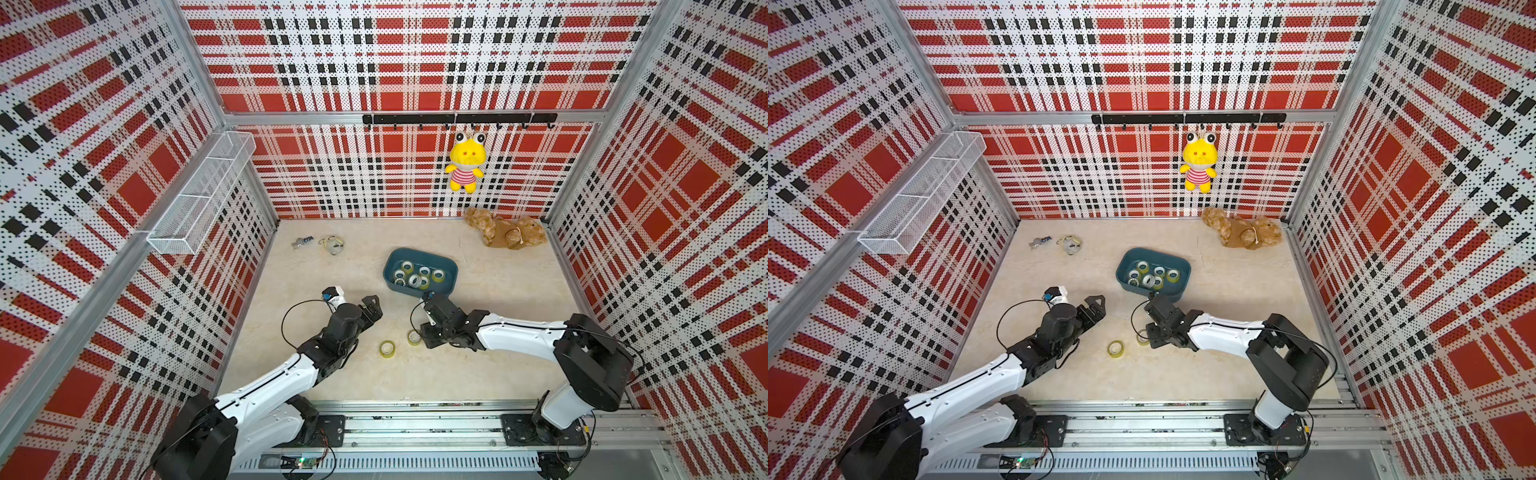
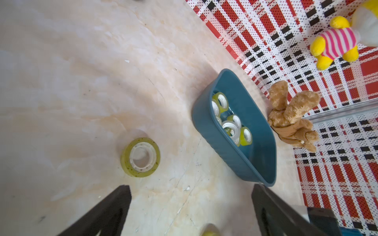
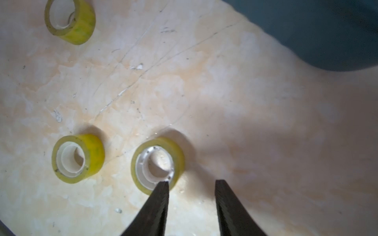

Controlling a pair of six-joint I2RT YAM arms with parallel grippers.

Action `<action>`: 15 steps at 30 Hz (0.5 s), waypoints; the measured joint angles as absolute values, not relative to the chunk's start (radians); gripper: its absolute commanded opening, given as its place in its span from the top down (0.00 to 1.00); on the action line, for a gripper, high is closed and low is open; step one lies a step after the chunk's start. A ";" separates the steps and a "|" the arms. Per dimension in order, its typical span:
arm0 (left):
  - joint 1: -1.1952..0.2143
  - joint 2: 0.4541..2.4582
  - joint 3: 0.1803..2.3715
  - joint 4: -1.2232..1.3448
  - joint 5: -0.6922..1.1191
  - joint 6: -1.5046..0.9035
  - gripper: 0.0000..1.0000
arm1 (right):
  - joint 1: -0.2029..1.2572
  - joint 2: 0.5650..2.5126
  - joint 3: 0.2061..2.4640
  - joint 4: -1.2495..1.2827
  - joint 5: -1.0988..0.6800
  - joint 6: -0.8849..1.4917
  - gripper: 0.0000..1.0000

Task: Put the transparent tape into the storage box
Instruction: Move the tape to the center of the board.

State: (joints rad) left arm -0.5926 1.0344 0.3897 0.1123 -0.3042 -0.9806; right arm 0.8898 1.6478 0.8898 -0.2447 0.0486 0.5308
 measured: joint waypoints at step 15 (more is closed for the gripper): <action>-0.576 1.030 0.377 0.112 -0.287 -0.972 0.01 | 0.900 1.700 0.902 -0.308 0.198 0.562 0.53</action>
State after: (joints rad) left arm -0.5758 1.0298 0.3767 0.1120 -0.2867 -0.9718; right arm 0.9005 1.6997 0.9024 -0.3080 0.1982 0.5621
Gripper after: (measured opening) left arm 0.993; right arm 0.465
